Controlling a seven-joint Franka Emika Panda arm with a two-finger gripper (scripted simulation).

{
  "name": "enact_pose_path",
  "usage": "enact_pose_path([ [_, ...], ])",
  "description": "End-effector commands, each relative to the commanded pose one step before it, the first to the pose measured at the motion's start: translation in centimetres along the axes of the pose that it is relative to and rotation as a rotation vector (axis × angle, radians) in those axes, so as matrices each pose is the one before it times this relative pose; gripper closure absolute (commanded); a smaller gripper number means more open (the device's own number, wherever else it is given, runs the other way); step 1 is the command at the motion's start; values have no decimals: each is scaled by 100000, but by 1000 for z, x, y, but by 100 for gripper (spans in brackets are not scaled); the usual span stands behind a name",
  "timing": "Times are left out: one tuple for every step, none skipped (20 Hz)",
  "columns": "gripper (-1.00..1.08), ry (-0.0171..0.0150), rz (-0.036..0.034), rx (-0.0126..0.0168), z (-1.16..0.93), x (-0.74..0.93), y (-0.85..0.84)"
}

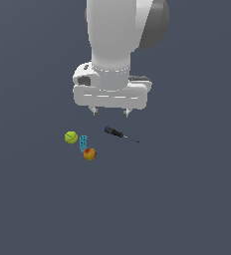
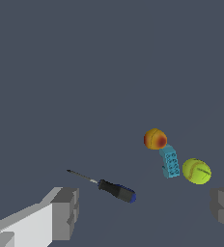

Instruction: Pick up a designated object from a clutter of objects.

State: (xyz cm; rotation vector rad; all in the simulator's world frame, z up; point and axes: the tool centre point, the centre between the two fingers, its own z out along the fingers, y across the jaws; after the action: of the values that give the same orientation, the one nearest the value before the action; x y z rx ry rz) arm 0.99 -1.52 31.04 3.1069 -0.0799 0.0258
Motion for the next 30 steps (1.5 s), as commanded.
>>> enact_pose_path([
  [-92, 0, 0, 0, 0, 0, 1],
  [-92, 2, -74, 64, -16, -1, -59],
  [-92, 3, -169, 155, -44, -2, -156],
  [-92, 4, -292, 268, -71, -4, -258],
  [-92, 5, -404, 370, -97, -6, -356],
  [-92, 3, -507, 464, -122, -9, -449],
  [-92, 1, -583, 534, -138, -13, -516],
  [-92, -2, -487, 448, -115, -12, -434],
  [-92, -3, -358, 332, -86, -9, -323],
  [-92, -3, -236, 222, -57, -6, -215],
  [-92, -2, -110, 108, -29, -3, -105],
  [-92, 0, 0, 0, 0, 0, 0],
  [-92, 2, 113, -105, 27, 3, 101],
  [-92, 0, 10, -68, 30, 0, 56],
  [-92, -2, -169, 2, 44, -5, -1],
  [-92, -4, -324, 3, 76, -9, -23],
  [-92, -6, -447, -5, 112, -13, -17],
  [-92, -8, -577, -18, 150, -17, -13],
  [-92, -10, -704, -29, 186, -21, -11],
  [-92, -13, -831, -39, 221, -26, -9],
  [-92, -15, -953, -46, 256, -31, -6],
  [-92, -17, -1077, -51, 288, -37, -9],
  [-92, -20, -1205, -52, 319, -44, -14],
  [-92, -22, -1338, -53, 352, -51, -20],
  [-92, -25, -1460, -55, 382, -58, -25],
  [-92, -28, -1600, -60, 418, -67, -26],
  [-92, -31, -1736, -63, 451, -77, -31],
  [-92, -34, -1860, -64, 481, -87, -35],
  [-92, -37, -1992, -65, 512, -98, -41],
  [-92, -40, -2133, -65, 545, -111, -49],
])
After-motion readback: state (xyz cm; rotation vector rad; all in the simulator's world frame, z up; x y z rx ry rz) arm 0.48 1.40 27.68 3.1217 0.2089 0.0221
